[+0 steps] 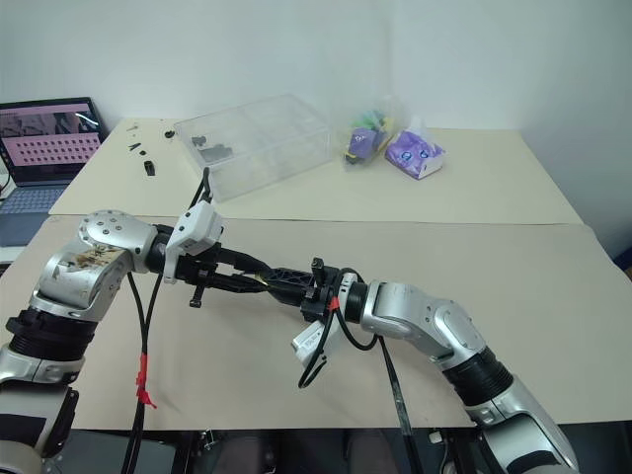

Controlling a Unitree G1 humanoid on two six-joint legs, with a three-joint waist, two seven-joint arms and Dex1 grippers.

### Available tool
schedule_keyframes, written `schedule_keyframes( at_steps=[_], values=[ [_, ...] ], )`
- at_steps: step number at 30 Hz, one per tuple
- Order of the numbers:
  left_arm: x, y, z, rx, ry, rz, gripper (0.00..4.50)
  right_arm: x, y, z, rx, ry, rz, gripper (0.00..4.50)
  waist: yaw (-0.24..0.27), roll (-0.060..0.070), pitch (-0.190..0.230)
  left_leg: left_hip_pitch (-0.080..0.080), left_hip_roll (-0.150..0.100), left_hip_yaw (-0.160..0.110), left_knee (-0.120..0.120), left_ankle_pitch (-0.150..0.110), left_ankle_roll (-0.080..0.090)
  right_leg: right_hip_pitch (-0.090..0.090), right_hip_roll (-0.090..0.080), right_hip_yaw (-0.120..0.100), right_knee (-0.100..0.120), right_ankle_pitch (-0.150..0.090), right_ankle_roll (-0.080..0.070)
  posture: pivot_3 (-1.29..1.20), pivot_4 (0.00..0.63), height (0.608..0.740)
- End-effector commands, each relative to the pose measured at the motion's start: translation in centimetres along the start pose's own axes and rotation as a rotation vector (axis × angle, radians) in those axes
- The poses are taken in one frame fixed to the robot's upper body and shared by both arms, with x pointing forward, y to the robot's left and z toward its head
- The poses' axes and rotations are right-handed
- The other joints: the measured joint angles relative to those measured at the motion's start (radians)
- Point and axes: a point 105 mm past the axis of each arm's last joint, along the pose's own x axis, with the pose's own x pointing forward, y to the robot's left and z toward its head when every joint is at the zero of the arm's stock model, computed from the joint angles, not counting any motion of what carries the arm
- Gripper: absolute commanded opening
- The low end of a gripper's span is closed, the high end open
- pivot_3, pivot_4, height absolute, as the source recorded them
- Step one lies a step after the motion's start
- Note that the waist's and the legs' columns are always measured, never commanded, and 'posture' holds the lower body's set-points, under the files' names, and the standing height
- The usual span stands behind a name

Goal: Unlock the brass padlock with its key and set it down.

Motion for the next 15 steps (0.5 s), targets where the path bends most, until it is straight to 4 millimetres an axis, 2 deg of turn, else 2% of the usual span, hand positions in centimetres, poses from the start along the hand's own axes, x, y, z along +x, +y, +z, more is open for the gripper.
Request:
schedule_keyframes(
  at_steps=[1, 3, 7, 9, 15],
  values=[
    [-0.59, 0.21, 1.63, 0.070, -0.022, 0.021, 0.84, 0.07, -0.90, 0.13, -0.019, -0.015, -0.028, 1.84, 0.000, 0.000, 0.000, 0.000, 0.000, 0.000, 0.000, 0.000, 0.000, 0.000, 0.000, 0.000, 0.000, 0.000, 0.000, 0.00, 0.150, 0.740],
    [-0.59, 0.20, 1.62, 0.070, -0.021, 0.022, 0.84, 0.07, -0.88, 0.11, -0.015, -0.015, -0.026, 1.84, 0.000, 0.000, 0.000, 0.000, 0.000, 0.000, 0.000, 0.000, 0.000, 0.000, 0.000, 0.000, 0.000, 0.000, 0.000, 0.00, 0.150, 0.740],
    [-0.59, 0.23, 1.65, 0.071, -0.022, 0.023, 0.84, 0.05, -0.88, 0.10, -0.009, -0.015, -0.026, 0.87, 0.000, 0.000, 0.000, 0.000, 0.000, 0.000, 0.000, 0.000, 0.000, 0.000, 0.000, 0.000, 0.000, 0.000, 0.000, 0.00, 0.150, 0.740],
    [-0.59, 0.21, 1.70, 0.072, -0.023, 0.021, 0.84, 0.07, -0.89, 0.06, -0.006, -0.015, -0.027, 0.15, 0.000, 0.000, 0.000, 0.000, 0.000, 0.000, 0.000, 0.000, 0.000, 0.000, 0.000, 0.000, 0.000, 0.000, 0.000, 0.00, 0.150, 0.740],
    [-0.60, 0.16, 1.81, 0.073, -0.026, 0.017, 0.84, 0.23, -0.90, -0.08, -0.006, -0.010, -0.028, 0.05, 0.000, 0.000, 0.000, 0.000, 0.000, 0.000, 0.000, 0.000, 0.000, 0.000, 0.000, 0.000, 0.000, 0.000, 0.000, 0.00, 0.150, 0.740]
  ],
)
